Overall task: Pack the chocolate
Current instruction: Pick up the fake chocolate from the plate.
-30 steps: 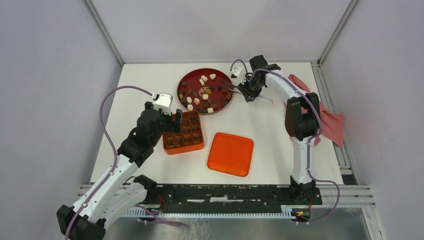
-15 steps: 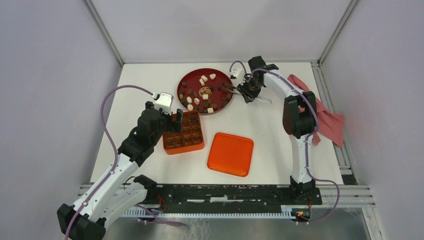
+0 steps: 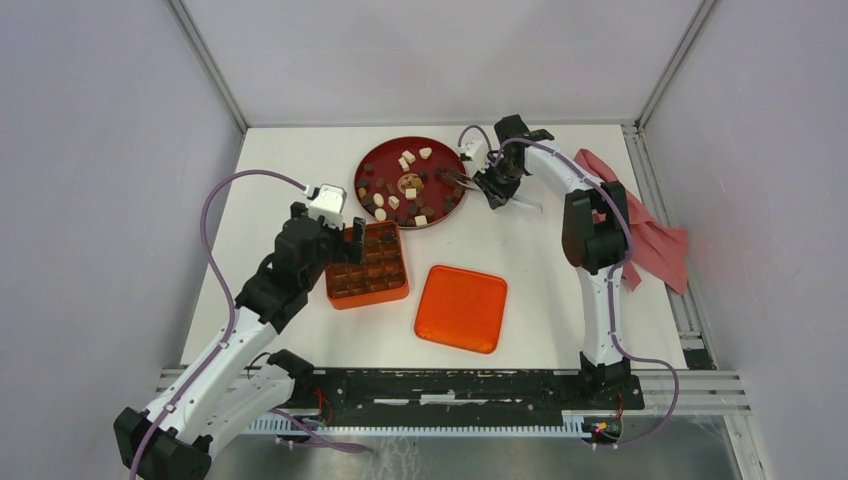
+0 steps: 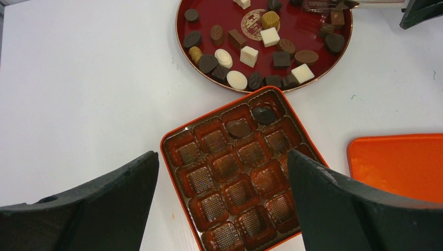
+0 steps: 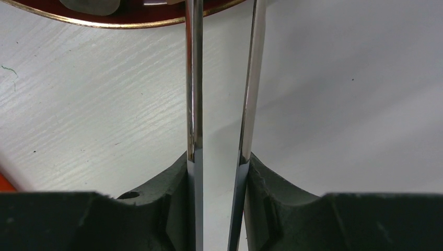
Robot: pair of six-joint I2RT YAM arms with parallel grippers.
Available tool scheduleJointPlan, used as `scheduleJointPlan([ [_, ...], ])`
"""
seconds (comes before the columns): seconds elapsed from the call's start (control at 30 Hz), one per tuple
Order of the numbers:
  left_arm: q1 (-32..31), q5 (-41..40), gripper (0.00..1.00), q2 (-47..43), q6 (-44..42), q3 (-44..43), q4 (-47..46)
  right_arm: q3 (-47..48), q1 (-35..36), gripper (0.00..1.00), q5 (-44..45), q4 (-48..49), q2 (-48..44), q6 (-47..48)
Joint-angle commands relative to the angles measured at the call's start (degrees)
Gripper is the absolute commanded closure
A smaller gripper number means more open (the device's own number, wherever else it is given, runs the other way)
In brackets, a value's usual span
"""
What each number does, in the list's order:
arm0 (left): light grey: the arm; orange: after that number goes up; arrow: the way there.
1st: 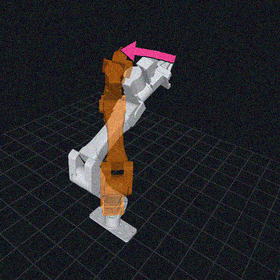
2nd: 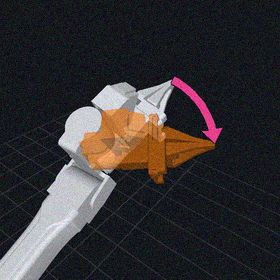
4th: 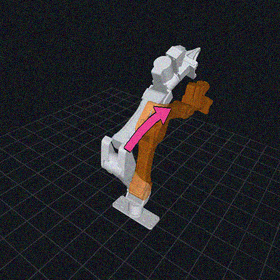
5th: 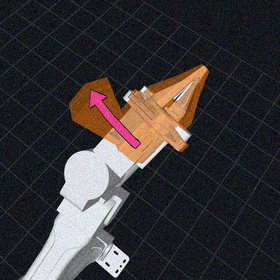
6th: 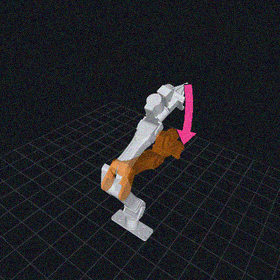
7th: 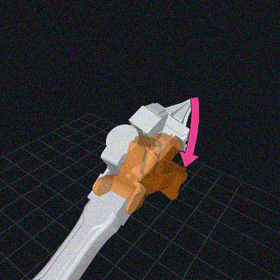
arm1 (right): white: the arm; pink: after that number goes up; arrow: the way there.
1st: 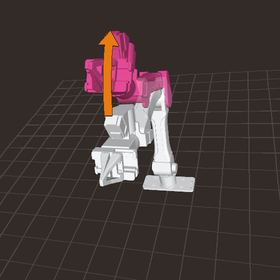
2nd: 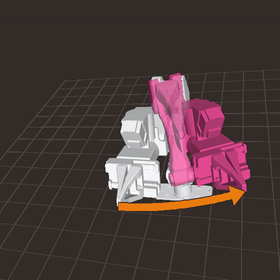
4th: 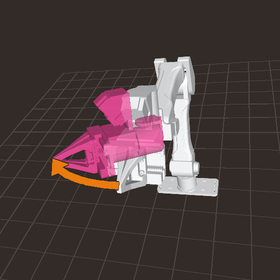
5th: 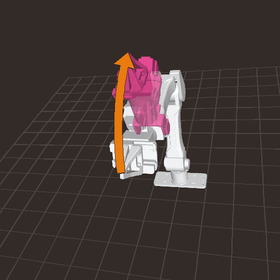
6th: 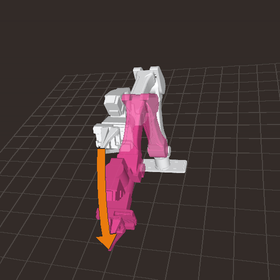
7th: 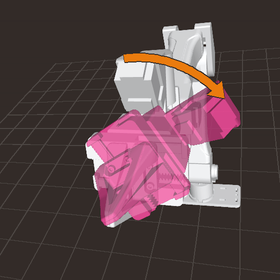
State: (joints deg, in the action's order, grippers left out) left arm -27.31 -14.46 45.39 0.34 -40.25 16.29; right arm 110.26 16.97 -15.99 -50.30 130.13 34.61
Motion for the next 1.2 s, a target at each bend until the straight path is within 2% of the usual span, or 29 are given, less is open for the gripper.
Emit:
scheduleJointPlan([
  [0.0,0.42,0.31,0.03,-0.29,1.33,-2.23,-0.74,2.09,0.08,0.82,-0.18,-0.01,-1.84,-0.65],
  [0.17,0.48,-0.49,0.03,-0.73,1.25,-2.13,-0.82,0.41,0.08,1.0,-2.22,1.76,-4.35,-1.26],
  [0.87,0.46,-0.75,0.03,-2.81,2.49,-1.07,-3.37,-4.38,0.08,1.0,-16.49,6.1,-7.88,-4.81],
  [1.17,0.93,0.86,0.03,-1.77,3.22,-1.29,-3.55,-9.16,0.1,1.0,-24.3,8.14,-11.47,-5.85],
])
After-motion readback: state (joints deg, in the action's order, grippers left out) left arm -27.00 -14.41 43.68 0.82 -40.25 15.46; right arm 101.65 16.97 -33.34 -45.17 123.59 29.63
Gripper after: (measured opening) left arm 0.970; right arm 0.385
